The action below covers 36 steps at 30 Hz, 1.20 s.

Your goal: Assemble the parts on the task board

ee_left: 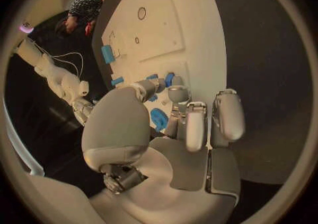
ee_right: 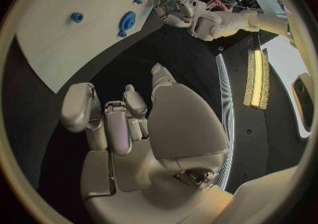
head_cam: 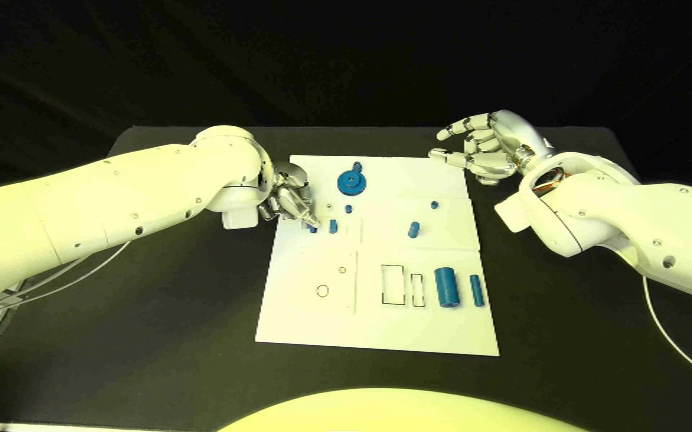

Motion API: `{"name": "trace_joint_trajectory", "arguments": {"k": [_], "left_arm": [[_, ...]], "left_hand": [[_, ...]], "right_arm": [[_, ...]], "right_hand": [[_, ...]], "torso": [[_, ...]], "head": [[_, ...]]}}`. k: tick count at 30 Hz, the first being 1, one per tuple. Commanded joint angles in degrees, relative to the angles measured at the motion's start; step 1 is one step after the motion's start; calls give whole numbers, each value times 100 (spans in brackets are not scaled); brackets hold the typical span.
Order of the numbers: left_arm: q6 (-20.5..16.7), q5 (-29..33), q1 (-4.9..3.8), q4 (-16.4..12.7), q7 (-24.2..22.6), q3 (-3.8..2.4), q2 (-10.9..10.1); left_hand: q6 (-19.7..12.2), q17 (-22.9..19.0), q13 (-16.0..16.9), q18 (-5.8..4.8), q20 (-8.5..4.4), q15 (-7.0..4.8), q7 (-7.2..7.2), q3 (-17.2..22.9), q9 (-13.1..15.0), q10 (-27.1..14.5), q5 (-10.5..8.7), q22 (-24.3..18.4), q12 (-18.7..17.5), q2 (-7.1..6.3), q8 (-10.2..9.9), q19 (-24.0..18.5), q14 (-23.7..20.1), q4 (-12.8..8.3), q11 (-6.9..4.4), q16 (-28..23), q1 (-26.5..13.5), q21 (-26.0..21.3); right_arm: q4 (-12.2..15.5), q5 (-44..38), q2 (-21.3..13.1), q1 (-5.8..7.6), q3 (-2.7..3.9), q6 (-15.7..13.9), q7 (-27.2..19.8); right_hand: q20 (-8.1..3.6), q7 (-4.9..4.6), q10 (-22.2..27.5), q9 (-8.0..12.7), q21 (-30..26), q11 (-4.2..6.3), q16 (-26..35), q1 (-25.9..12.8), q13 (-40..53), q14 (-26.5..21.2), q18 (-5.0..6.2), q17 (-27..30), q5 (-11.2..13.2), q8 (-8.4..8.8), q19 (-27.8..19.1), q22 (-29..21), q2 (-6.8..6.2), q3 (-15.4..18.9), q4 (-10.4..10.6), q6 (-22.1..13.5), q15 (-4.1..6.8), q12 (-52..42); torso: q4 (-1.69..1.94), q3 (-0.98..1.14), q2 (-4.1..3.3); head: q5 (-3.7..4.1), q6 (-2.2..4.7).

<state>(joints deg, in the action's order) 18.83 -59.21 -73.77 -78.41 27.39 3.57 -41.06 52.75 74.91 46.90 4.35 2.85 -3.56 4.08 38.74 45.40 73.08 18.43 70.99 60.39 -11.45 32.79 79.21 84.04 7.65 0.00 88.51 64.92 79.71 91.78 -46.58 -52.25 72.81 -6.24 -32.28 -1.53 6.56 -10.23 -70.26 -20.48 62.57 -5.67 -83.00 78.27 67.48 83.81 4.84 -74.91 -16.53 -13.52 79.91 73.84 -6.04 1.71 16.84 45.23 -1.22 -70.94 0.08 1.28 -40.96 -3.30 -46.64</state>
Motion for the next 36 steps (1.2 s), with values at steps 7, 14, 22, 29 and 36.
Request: {"name": "trace_joint_trajectory", "arguments": {"k": [7, 14, 22, 29, 36], "left_arm": [[127, -213, 51, 53, 179, 46, -29], [21, -221, 53, 39, 171, 45, -58], [-211, -222, 55, -7, 157, 41, -116], [-425, -169, 57, -81, 139, -13, -178], [-830, 388, 58, -258, -293, -149, -351]], "left_hand": [[145, 1198, -26, -1, 9, 9, -9, -610, -145, -142, -32, -65, 30, -220, -386, -50, 491, 491, -23, -67, -553, -95], [128, 1169, -51, 7, 13, 17, 3, -1175, -159, -191, -117, -104, 33, -297, -390, -65, 480, 901, -8, -88, -603, -133], [126, 1173, -29, 10, 9, 10, -14, -1591, -163, -201, -461, -112, 76, -150, -361, -64, 481, 919, -18, -86, -723, -150], [134, 1172, -30, 11, 7, 7, -20, -1672, -160, -204, -503, -116, 81, -105, -346, -65, 481, 922, -22, -86, -749, -155], [-206, 708, -525, 147, 74, 97, 109, -1758, -155, -721, -401, -779, -282, 53, -389, -487, 278, 911, 93, -430, -434, -608]], "right_arm": [[3, -41, -6, -7, 1, 45, -58], [5, -41, -9, -11, 1, 41, -61], [8, -41, -17, -16, 1, 36, -62], [10, -41, -23, -22, 1, 33, -65], [7, -41, -26, -29, 1, 28, -68]], "right_hand": [[2, 5, 7, 5, -13, 38, 20, -3, -6, 252, 57, -462, -21, -18, 22, 1, 45, 10, -12, 53, 39, -26], [2, 5, 7, 5, -13, 38, 20, -3, -6, 252, 57, -462, -21, -18, 22, 1, 45, 10, -12, 53, 39, -26], [2, 5, 7, 5, -13, 38, 20, -3, -6, 252, 57, -462, -21, -18, 22, 1, 45, 10, -12, 53, 39, -26], [0, 5, 13, 10, -39, 37, 28, -5, -20, 249, 60, -453, -24, -19, 19, -10, 45, 13, -12, 49, 39, -23], [0, 5, 13, 10, -39, 37, 28, -5, -20, 249, 60, -453, -24, -19, 19, -10, 45, 13, -12, 49, 39, -23]], "torso": [[3, -2, -2], [-2, -5, -3], [-1, -1, -1], [-3, -3, -3], [0, 2, 2]], "head": [[3, 4], [0, 11], [4, 14], [13, 28], [31, 43]]}}
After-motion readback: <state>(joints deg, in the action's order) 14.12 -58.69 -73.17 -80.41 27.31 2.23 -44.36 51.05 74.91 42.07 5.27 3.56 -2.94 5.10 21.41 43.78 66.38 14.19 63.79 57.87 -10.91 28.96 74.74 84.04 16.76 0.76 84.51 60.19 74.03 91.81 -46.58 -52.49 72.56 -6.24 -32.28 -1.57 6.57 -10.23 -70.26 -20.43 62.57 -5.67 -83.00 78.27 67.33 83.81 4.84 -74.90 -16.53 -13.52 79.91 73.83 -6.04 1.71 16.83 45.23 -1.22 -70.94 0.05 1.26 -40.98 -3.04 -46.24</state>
